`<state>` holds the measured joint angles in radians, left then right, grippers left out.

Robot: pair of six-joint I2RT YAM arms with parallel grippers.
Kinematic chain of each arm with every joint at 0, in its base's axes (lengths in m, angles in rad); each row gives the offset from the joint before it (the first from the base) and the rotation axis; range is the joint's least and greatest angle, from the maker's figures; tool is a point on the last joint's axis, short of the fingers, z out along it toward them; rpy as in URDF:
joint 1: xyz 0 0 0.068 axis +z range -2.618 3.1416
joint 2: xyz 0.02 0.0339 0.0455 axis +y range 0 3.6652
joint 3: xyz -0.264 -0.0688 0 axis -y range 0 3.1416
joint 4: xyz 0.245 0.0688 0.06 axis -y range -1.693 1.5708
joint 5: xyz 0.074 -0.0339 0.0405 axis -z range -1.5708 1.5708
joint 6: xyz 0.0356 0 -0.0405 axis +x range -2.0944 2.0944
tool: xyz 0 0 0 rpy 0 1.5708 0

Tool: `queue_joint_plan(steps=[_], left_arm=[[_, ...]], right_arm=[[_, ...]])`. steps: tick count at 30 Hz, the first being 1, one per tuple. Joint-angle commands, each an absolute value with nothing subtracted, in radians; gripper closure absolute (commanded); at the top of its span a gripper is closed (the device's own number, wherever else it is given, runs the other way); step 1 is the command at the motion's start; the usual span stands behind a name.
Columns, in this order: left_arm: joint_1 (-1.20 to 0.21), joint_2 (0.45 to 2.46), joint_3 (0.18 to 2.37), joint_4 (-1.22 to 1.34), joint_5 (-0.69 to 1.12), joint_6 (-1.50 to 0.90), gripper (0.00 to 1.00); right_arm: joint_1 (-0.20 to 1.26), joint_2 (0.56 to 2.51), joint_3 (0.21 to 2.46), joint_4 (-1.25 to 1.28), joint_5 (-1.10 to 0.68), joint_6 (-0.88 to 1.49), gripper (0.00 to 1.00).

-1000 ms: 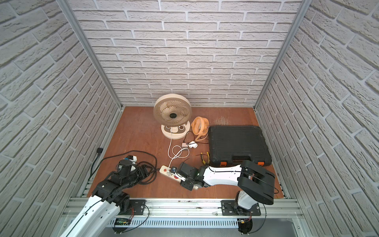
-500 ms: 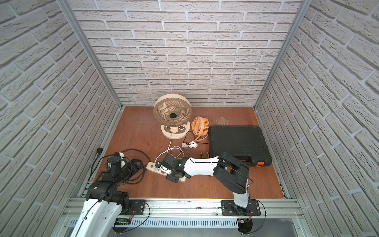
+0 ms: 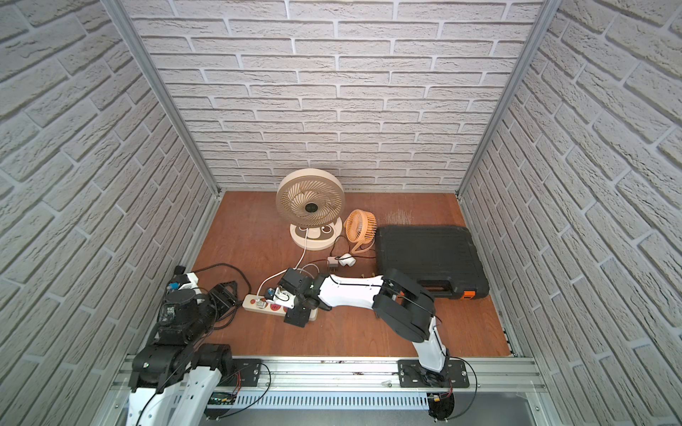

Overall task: Plug the desk fan into the power strip
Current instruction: Move the socket to the center of the board, then adjust the power cord at the center of the board.

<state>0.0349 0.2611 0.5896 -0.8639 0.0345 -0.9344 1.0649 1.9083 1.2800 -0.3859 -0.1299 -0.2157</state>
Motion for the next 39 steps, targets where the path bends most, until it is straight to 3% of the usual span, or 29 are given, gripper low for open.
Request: queue_joint_plan(steps=[1, 2, 7, 14, 19, 25, 28, 36, 39], left_arm=[[0.040, 0.282, 0.626, -0.852, 0.052, -0.908, 0.26], [0.040, 0.290, 0.635, -0.849, 0.056, -0.903, 0.26], [0.041, 0.362, 0.665, -0.813, 0.085, -0.890, 0.26], [0.043, 0.462, 0.675, -0.736, 0.101, -0.881, 0.26], [0.046, 0.480, 0.650, -0.703, 0.119, -0.892, 0.26], [0.055, 0.475, 0.626, -0.683, 0.133, -0.899, 0.26], [0.060, 0.483, 0.611, -0.660, 0.151, -0.907, 0.26], [0.067, 0.490, 0.581, -0.634, 0.165, -0.921, 0.26], [0.069, 0.495, 0.585, -0.640, 0.161, -0.916, 0.26]], right_arm=[[1.071, 1.736, 1.226, -0.355, -0.130, -0.172, 0.10], [1.071, 1.696, 1.198, -0.344, -0.127, -0.158, 0.01], [1.046, 1.574, 1.056, -0.277, -0.093, -0.065, 0.00], [0.935, 1.600, 0.990, -0.224, -0.034, 0.013, 0.10], [0.865, 1.751, 1.106, -0.215, -0.074, 0.029, 0.35], [0.828, 1.941, 1.321, -0.225, -0.086, 0.012, 0.85], [0.823, 2.038, 1.444, -0.194, -0.104, -0.004, 0.95], [0.809, 2.275, 1.743, -0.110, -0.212, -0.018, 0.97], [0.805, 2.305, 1.788, -0.135, -0.241, -0.008, 0.87]])
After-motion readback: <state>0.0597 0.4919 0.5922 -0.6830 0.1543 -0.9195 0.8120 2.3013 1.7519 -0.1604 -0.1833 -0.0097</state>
